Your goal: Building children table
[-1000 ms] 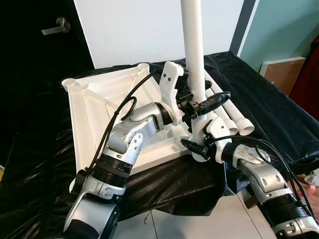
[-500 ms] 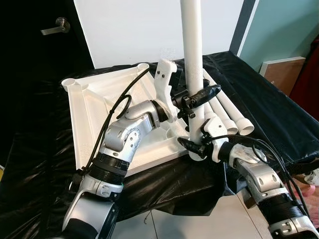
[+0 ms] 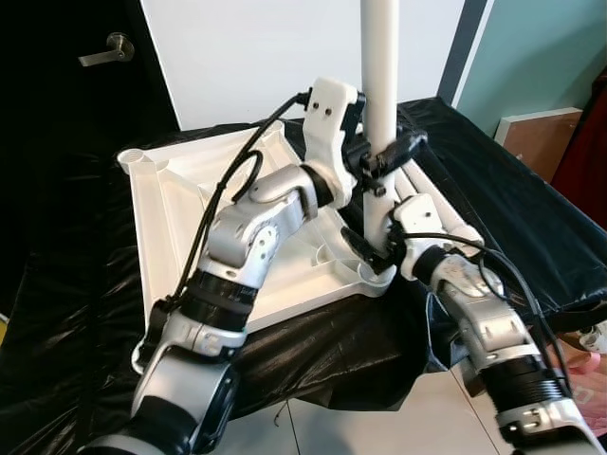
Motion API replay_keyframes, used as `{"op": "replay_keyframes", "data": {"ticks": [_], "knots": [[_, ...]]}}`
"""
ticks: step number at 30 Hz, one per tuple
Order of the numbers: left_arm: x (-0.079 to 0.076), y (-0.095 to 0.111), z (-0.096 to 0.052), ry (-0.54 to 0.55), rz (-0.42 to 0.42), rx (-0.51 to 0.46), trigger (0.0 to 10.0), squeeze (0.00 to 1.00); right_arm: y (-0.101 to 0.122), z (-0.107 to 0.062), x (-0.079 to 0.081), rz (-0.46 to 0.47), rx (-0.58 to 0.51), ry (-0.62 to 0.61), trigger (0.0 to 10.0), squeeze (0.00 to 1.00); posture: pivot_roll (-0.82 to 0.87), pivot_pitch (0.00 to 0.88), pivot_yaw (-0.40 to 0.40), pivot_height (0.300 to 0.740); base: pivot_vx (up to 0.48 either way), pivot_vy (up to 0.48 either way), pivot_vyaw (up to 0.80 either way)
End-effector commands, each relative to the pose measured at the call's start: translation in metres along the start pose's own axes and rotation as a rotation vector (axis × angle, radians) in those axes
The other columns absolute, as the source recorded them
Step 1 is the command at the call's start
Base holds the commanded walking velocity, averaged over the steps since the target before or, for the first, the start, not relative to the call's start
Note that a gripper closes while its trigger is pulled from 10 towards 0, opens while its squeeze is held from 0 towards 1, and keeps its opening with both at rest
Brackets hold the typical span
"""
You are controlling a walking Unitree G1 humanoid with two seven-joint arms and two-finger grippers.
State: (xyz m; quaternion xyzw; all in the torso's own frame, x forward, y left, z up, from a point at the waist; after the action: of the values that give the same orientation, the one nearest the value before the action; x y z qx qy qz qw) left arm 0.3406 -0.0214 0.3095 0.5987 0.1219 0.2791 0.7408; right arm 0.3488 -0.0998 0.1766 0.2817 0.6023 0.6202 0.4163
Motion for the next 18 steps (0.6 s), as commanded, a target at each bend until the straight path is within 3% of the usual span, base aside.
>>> {"op": "replay_keyframes", "data": {"ticks": [1, 3, 7, 13, 18], "knots": [[0.001, 0.004, 0.003, 0.015, 0.003, -0.004, 10.0, 0.0, 0.007, 0.005, 0.002, -0.049, -0.024, -0.021, 10.0, 0.0, -0.19, 0.0, 0.018, 0.74, 0.0, 0.0, 0.0], [0.002, 0.004, 0.006, 0.04, 0.021, 0.002, 10.0, 0.0, 0.006, 0.011, 0.003, -0.102, -0.021, -0.093, 10.0, 0.0, -0.19, 0.0, 0.017, 0.74, 0.0, 0.0, 0.0], [0.001, 0.004, 0.008, 0.049, 0.044, 0.009, 10.0, 0.0, 0.005, 0.014, 0.005, -0.097, -0.022, -0.128, 10.0, 0.0, -0.19, 0.0, 0.017, 0.74, 0.0, 0.0, 0.0], [-0.006, 0.005, 0.016, 0.081, 0.074, 0.024, 10.0, 0.0, 0.004, 0.027, 0.011, -0.037, -0.022, -0.273, 10.0, 0.0, -0.19, 0.0, 0.016, 0.74, 0.0, 0.0, 0.0], [-0.007, 0.007, 0.019, 0.091, 0.069, 0.02, 10.0, 0.0, 0.001, 0.027, 0.007, 0.028, -0.022, -0.317, 10.0, 0.0, -0.19, 0.0, 0.01, 0.74, 0.0, 0.0, 0.0]]}}
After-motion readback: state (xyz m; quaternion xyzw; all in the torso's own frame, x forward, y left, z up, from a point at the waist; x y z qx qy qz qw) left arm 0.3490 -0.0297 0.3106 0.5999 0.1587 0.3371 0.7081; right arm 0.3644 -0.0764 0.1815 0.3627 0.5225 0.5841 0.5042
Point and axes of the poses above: a point about 5 cm out from each wrist's last joint towards the gripper, its own z axis pointing out of the wrist towards the gripper, its own y axis along the axis of the wrist's last joint, x = y × z, the point moved 3 cm from there along z, pointing out of the wrist towards the gripper, and after that the axes turned 10 degrees about z, right-handed, at the moved point
